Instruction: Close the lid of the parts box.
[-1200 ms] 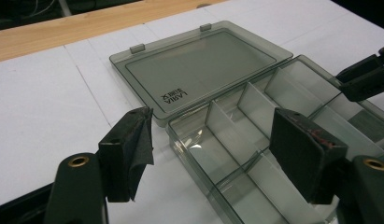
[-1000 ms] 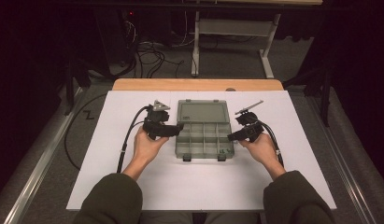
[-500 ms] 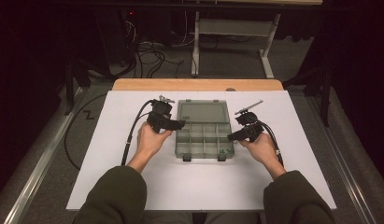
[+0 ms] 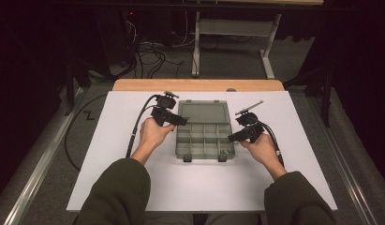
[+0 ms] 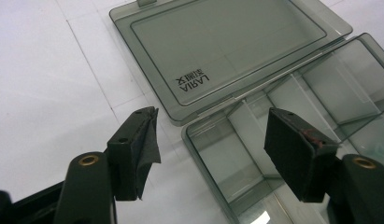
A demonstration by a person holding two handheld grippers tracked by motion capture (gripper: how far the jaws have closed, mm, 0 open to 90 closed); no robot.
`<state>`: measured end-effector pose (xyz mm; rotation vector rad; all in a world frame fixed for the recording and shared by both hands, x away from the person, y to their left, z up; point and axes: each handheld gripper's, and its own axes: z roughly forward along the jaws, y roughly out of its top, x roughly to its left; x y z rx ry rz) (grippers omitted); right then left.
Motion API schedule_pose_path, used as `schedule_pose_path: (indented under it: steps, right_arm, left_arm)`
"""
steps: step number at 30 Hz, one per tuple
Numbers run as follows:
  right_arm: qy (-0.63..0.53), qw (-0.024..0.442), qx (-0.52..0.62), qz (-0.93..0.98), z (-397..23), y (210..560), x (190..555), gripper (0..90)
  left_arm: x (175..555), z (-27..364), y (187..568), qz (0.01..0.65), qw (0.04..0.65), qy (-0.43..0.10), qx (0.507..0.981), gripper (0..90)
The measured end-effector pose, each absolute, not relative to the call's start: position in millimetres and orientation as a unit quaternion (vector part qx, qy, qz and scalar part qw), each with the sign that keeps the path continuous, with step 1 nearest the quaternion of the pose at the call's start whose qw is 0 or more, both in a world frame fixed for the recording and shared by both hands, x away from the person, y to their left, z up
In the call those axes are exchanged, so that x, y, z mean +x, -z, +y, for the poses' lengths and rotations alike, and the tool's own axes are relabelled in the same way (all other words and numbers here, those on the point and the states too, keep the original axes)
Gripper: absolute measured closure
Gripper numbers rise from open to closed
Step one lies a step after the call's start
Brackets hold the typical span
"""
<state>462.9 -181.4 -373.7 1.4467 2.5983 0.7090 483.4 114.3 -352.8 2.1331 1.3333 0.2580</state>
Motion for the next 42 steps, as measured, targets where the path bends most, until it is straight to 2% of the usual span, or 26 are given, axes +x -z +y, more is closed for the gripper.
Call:
schedule_pose_path:
  steps: [17,26,33,42]
  right_arm:
    - [-0.23,0.041,0.47,0.851,-181.5,373.6,463.6,71.9]
    - [-0.23,0.041,0.469,0.852,-181.7,373.5,463.7,72.0]
    - [-0.23,0.04,0.469,0.852,-181.8,373.4,463.8,72.0]
    - [-0.228,0.041,0.468,0.853,-181.5,373.3,464.1,72.1]
  left_arm:
    - [515.1,112.9,349.5,0.523,0.29,-0.053,0.8,43.8]
    - [532.2,117.7,363.0,0.546,0.285,-0.006,0.788,46.3]
    - [542.2,120.6,373.8,0.562,0.281,0.0,0.778,50.8]
    - [551.2,116.6,382.9,0.572,0.27,0.016,0.774,51.4]
